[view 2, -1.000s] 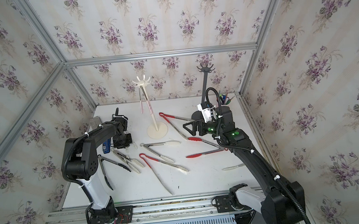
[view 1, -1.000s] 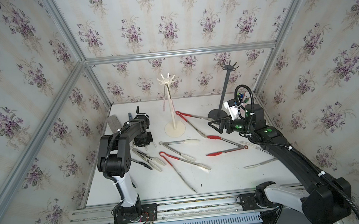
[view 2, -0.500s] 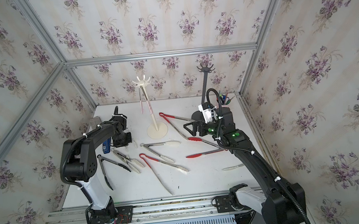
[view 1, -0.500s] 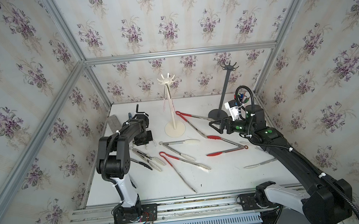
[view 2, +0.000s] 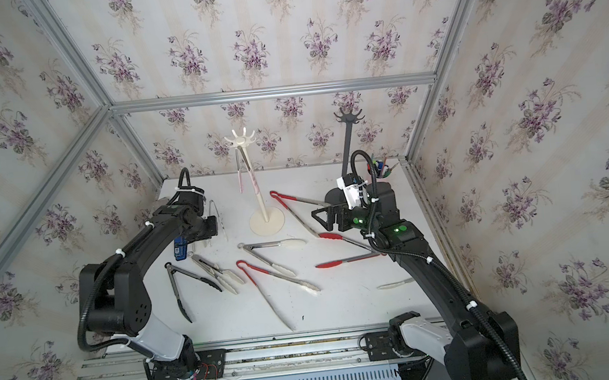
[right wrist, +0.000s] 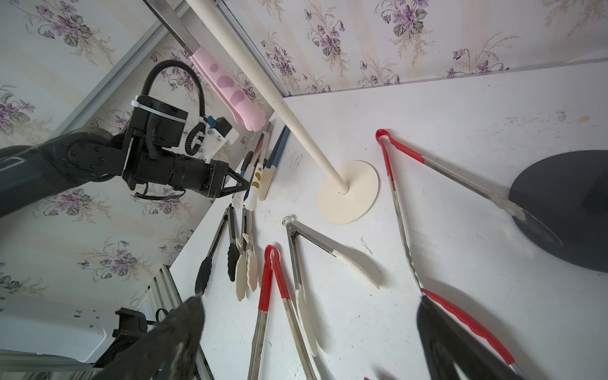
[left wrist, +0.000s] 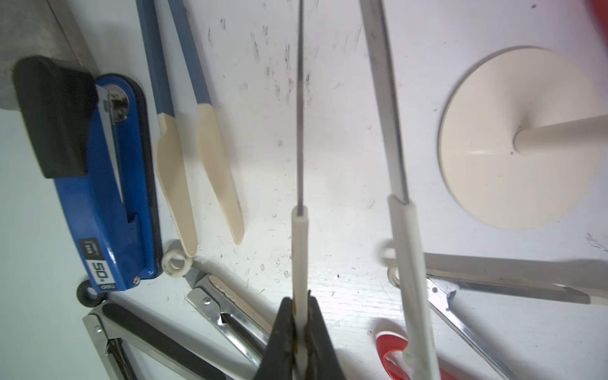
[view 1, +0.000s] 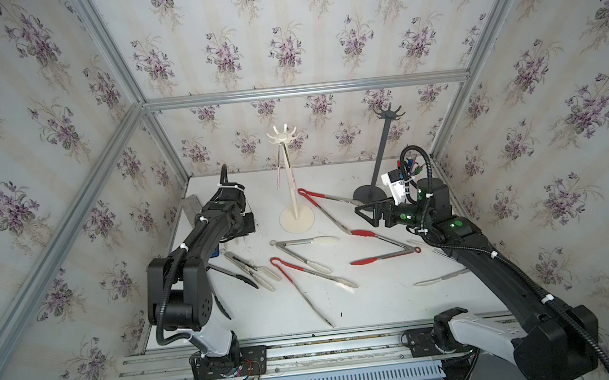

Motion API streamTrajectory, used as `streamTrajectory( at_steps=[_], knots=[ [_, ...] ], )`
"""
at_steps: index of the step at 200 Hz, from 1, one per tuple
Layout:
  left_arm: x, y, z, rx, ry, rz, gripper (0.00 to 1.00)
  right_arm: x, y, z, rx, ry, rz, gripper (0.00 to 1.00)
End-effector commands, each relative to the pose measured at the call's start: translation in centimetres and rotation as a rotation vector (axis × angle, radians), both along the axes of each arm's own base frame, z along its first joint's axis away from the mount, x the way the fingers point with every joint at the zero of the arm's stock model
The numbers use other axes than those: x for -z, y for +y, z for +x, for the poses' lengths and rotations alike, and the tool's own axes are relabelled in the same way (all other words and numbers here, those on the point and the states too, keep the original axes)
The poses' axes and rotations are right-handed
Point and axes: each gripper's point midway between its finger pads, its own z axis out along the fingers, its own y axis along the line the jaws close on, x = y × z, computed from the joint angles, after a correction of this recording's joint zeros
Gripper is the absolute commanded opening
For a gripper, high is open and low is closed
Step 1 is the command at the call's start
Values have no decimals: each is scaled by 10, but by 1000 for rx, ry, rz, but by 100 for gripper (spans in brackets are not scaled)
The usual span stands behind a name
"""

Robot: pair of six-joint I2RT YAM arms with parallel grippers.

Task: Hang food tongs on kitchen utensil racks
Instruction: Pick up the food tongs from the center of the board.

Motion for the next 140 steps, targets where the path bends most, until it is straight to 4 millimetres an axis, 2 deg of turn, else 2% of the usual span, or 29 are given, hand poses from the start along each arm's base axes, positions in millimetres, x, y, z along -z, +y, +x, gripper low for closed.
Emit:
streamTrajectory(
  at_steps=[1,25,65,70,140],
  knots=[
    [-22,-5,8,59,-95,-6,0,-7,0,1,-3,-38,3,100],
    [-45,-7,10,92,-181,-6,0,-7,0,1,-3,-40,2,100],
    [-70,-11,11,132,-291,-16,0,-8,0,0,-5,-53,-1,100],
    [-83,-11,8,136,-335,-20,0,-8,0,0,-5,-57,-3,100],
    [-146,-23,-5,206,-613,-61,1,-14,0,-3,-17,-88,-4,100]
  ],
)
